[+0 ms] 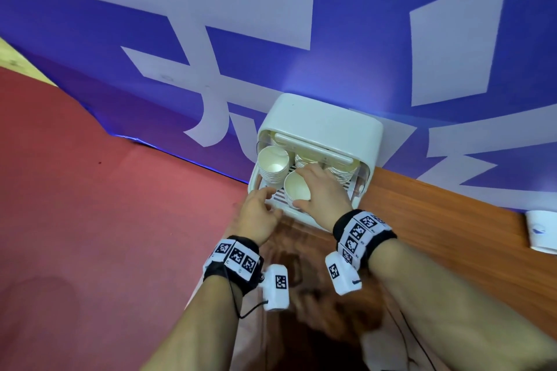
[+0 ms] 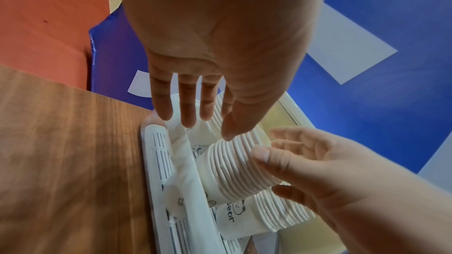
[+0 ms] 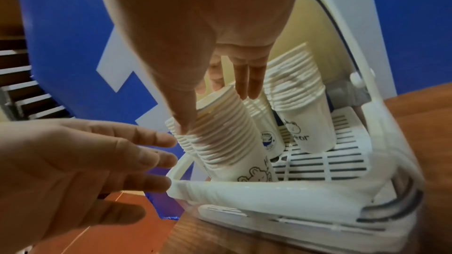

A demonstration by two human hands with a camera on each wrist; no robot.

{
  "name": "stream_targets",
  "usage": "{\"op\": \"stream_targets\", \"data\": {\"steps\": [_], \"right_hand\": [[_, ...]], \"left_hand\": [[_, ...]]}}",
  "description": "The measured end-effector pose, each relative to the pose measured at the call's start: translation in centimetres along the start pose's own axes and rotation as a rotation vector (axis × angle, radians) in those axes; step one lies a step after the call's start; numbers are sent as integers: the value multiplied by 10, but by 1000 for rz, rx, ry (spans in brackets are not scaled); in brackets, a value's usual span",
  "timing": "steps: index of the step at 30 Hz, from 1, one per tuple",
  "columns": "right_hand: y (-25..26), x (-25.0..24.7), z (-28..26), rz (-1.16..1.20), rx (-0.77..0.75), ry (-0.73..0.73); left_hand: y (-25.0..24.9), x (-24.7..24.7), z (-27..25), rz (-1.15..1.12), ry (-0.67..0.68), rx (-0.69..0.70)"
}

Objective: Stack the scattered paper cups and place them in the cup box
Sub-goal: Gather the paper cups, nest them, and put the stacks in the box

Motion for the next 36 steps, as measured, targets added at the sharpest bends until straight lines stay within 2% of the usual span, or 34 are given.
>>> {"op": "stream_targets", "data": {"steps": [4,8,11,18,22,30,33,36], "right_hand": [[-8,3,2,130,53,5],[-23,11,-5,273,200,29],[-28,24,-8,380,253,75],[-22,31,-2,543,236,131],[-18,34,-5,581,222,161],[-37,-5,-47,523,278,108],[-54,-24,-72,476,281,63],[-75,-48,-104,469,300,-12]], "left_hand": [[-2,5,2,-46,35,-30],[-9,12,5,-56,71,-31],[-9,17,7,-48,87,-37],[-10,10,8,-84,54,-44],[-12,7,5,-77,40,-50],[-31,-3,-21,-38,-58,-40],[-57,8,-37,-36,-73,28],[-89,37,-53,-28,-21,122]]}}
Point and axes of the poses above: each hand's wrist, its own z-axis towards the middle knuckle, its own x-axis out of the palm, y = z × x, the point moved 7 cm from there along z, towards the middle knuckle, and after that the axes turned 5 degrees about -z, right-handed, at the moved point
